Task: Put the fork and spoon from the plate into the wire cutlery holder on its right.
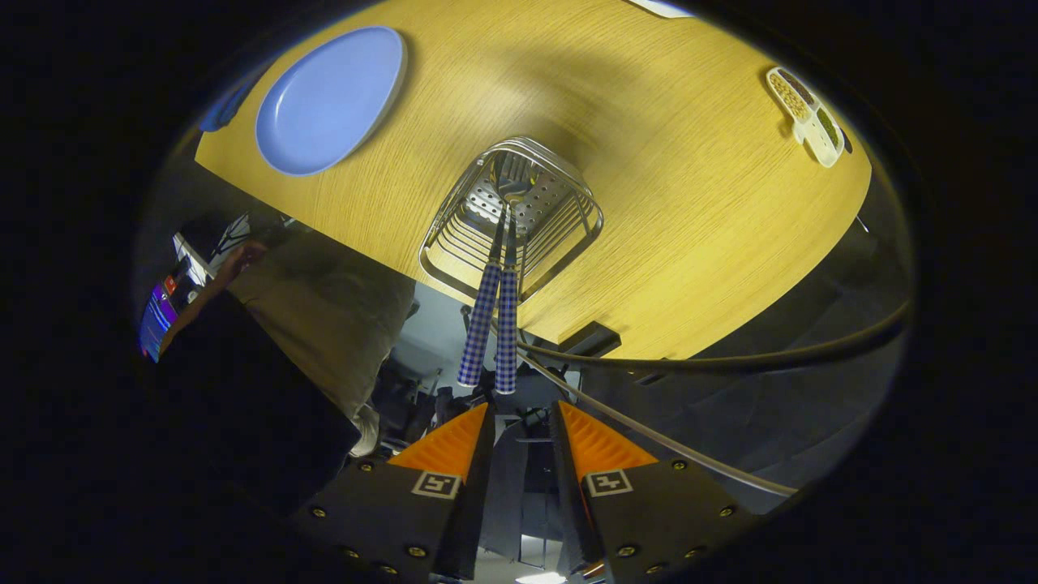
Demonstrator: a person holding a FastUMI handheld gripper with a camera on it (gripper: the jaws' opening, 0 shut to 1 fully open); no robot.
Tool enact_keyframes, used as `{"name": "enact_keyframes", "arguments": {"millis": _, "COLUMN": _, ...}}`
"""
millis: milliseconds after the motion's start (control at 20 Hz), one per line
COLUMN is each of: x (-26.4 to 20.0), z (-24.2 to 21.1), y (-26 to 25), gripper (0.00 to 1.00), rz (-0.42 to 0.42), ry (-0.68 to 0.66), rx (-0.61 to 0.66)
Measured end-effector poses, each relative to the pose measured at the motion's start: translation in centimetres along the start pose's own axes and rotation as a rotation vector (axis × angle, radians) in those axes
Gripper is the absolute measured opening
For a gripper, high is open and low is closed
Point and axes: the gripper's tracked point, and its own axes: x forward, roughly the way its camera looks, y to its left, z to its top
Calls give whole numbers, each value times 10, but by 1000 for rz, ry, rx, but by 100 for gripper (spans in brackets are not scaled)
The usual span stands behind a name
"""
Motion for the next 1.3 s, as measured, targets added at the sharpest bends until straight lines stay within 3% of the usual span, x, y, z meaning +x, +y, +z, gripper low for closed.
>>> {"name": "enact_keyframes", "arguments": {"millis": 50, "x": 0, "z": -1, "y": 0, "gripper": 45, "rz": 13, "ry": -10, "rx": 6}}
{"name": "enact_keyframes", "arguments": {"millis": 150, "x": -1, "z": -4, "y": 0, "gripper": 67, "rz": 31, "ry": -37, "rx": 24}}
{"name": "enact_keyframes", "arguments": {"millis": 250, "x": -1, "z": -7, "y": 1, "gripper": 70, "rz": 60, "ry": -72, "rx": 47}}
{"name": "enact_keyframes", "arguments": {"millis": 350, "x": -2, "z": -12, "y": 4, "gripper": 96, "rz": 94, "ry": -115, "rx": 72}}
{"name": "enact_keyframes", "arguments": {"millis": 500, "x": -2, "z": -20, "y": 9, "gripper": 97, "rz": 145, "ry": -217, "rx": 110}}
{"name": "enact_keyframes", "arguments": {"millis": 800, "x": -5, "z": -19, "y": 50, "gripper": 98, "rz": 274, "ry": -584, "rx": 257}}
{"name": "enact_keyframes", "arguments": {"millis": 1100, "x": -2, "z": 0, "y": 81, "gripper": 98, "rz": 290, "ry": -962, "rx": 431}}
{"name": "enact_keyframes", "arguments": {"millis": 1300, "x": -50, "z": 26, "y": 83, "gripper": 99, "rz": 185, "ry": -1312, "rx": 587}}
